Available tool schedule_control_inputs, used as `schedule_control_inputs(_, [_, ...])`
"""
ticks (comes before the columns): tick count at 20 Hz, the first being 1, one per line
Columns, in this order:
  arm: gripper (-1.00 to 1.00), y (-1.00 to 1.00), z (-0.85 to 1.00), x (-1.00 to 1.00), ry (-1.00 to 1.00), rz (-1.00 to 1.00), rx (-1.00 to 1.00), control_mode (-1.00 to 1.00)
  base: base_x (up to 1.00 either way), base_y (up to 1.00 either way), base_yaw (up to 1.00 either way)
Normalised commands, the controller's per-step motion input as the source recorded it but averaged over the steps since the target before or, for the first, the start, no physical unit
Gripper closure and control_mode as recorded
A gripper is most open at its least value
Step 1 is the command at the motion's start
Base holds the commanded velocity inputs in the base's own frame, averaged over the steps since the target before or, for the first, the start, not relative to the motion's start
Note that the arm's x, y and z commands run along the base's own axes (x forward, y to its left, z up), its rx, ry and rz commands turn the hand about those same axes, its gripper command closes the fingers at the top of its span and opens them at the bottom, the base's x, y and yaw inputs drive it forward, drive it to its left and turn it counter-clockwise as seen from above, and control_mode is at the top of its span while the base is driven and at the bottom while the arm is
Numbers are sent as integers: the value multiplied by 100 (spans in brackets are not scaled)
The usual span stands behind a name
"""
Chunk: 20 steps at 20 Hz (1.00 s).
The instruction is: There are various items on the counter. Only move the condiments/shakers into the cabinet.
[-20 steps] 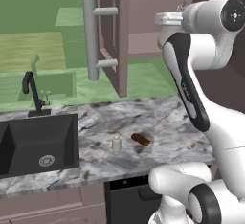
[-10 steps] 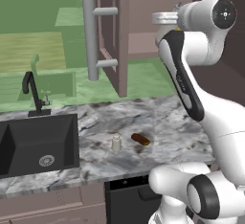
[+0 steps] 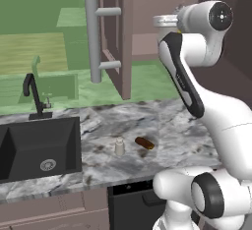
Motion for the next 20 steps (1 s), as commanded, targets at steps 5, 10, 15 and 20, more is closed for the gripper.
schedule_control_inputs(5, [100,0,0,39,0,-1,0,-100,0,0,0])
schedule_control_inputs(10, [100,-2,-1,46,0,0,0,-100,0,0,0])
schedule_control_inputs(15, [100,-8,-8,44,0,0,0,-100,0,0,0])
schedule_control_inputs(20, [100,-6,-16,45,2,0,0,-100,0,0,0])
